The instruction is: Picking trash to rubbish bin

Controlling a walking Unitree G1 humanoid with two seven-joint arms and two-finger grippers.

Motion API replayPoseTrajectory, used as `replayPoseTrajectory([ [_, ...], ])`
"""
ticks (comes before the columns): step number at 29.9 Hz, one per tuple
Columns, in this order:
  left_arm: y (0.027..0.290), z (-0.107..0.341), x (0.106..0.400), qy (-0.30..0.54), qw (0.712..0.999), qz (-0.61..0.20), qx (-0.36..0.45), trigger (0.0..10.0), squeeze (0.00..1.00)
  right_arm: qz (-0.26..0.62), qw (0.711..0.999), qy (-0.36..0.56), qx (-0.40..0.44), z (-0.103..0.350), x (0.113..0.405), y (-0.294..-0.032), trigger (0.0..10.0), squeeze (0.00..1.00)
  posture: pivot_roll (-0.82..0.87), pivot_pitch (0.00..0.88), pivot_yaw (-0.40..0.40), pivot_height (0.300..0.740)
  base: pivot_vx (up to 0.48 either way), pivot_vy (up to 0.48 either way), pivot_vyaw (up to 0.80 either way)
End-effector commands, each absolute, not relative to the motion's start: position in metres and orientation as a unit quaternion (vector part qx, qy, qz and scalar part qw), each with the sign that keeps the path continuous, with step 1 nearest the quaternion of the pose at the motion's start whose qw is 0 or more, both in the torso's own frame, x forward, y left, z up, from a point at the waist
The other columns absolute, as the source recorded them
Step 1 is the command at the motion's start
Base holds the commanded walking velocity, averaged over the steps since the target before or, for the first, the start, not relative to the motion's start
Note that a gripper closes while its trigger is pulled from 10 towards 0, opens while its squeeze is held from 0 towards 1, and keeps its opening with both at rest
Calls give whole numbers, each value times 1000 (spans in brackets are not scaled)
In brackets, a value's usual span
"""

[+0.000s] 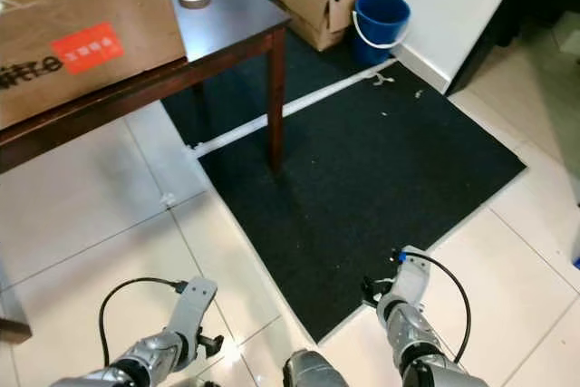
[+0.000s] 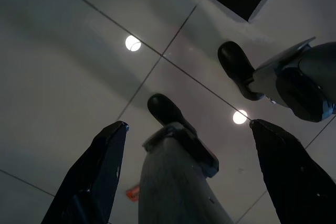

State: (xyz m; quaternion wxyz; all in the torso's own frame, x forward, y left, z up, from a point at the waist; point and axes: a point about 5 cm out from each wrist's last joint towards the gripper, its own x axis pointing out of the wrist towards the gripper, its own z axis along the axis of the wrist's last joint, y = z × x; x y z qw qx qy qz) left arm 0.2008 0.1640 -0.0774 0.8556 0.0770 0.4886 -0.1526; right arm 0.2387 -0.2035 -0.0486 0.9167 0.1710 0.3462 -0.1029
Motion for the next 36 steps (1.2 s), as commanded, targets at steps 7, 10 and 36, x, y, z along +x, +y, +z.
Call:
replayPoseTrajectory([
  [7,156,-82,193,501,845,-165,87,10000,0,-109,910,359,173,-52,234,-205,10000,0,111,109,-49,740,0,0,-756],
  [10,154,-83,192,502,844,-167,88,10000,0,-109,910,360,175,-53,233,-204,10000,0,111,109,-49,740,0,0,-756],
  [36,170,-83,190,505,841,-162,106,10000,0,-101,910,364,170,-53,233,-202,10000,0,118,93,-48,740,0,0,-756],
])
